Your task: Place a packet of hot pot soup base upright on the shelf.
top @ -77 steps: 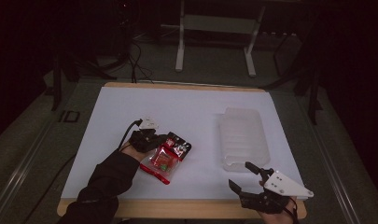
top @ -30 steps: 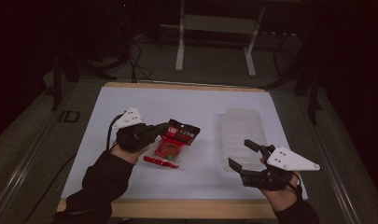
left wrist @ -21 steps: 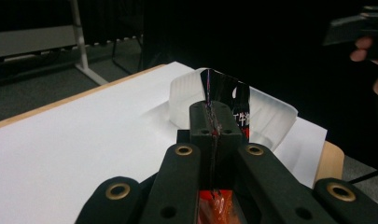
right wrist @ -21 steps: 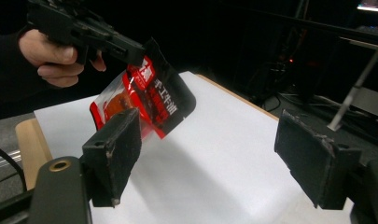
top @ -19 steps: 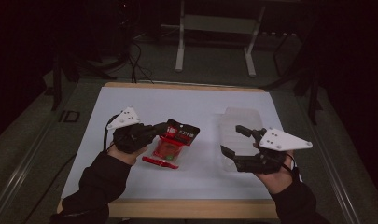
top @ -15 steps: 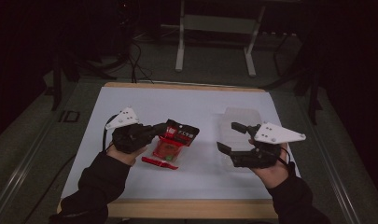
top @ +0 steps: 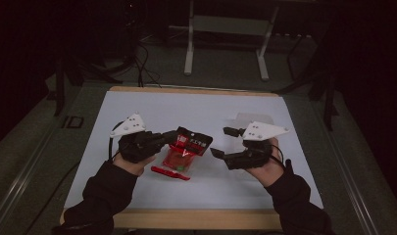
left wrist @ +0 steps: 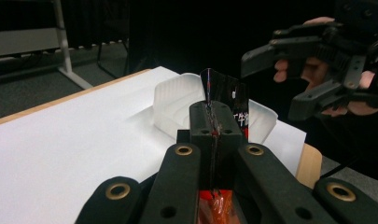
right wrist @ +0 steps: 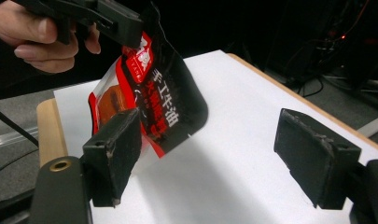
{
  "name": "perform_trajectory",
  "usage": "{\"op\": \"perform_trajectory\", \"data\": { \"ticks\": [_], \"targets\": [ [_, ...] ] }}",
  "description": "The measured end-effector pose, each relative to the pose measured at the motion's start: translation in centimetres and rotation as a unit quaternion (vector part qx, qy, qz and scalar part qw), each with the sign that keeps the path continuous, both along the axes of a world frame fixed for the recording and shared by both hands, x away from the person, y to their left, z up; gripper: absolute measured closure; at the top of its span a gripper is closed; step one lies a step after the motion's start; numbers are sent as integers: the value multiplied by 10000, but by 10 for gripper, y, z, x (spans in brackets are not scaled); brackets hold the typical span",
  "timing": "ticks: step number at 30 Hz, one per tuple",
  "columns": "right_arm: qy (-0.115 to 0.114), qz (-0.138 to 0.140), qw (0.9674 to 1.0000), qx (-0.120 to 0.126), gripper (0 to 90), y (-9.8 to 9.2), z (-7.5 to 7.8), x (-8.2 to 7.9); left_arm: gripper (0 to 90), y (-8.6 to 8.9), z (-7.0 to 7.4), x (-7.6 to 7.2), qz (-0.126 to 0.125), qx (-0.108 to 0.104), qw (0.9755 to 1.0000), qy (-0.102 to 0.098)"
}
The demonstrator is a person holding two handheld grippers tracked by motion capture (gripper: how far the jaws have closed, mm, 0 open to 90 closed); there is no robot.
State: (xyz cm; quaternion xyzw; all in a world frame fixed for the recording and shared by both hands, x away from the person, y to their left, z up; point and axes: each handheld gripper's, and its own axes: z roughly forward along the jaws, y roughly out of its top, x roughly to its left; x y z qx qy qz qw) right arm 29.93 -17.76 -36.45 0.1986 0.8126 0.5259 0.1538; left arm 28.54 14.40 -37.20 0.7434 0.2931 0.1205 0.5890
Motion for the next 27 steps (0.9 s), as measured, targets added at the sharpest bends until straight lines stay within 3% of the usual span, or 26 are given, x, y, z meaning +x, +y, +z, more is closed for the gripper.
{"op": "perform_trajectory", "data": {
  "ticks": [9,14,19,22,25,27],
  "targets": [
    [349,264,9990,89,252,17,-14,6,895,-3,-3,1,-119,-171,9998,41],
    [439,369,9983,117,325,23,-17,7,895,-6,-4,2,-161,-213,9996,36],
    [429,413,9981,141,443,25,-17,7,895,-8,-5,2,-212,-201,9996,61],
    [496,567,9971,95,586,28,-17,8,895,-11,-5,2,-266,-230,9994,71],
    [497,628,9968,67,623,30,-18,8,894,-13,-5,2,-291,-221,9993,70],
    [547,732,9958,25,693,31,-17,7,895,-15,-3,1,-315,-190,9993,36]
  ]
}}
